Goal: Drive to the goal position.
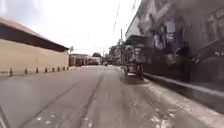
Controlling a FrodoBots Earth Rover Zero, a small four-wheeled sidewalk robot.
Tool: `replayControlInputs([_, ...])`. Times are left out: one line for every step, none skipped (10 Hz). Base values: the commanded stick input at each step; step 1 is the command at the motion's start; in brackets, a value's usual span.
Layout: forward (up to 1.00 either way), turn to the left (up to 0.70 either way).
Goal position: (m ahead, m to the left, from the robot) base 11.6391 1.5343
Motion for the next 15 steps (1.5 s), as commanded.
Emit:
replayControlInputs([0.70, 0.02])
replayControlInputs([0.70, 0.03])
replayControlInputs([0.70, 0.03])
replayControlInputs([0.70, 0.04])
replayControlInputs([0.70, 0.04])
replayControlInputs([0.70, 0.04])
replayControlInputs([0.70, 0.04])
replayControlInputs([0.70, 0.04])
replayControlInputs([0.70, 0.04])
replayControlInputs([0.70, 0.04])
replayControlInputs([0.70, 0.04])
replayControlInputs([0.70, 0.04])
replayControlInputs([0.70, 0.04])
replayControlInputs([0.70, 0.04])
replayControlInputs([0.70, 0.13])
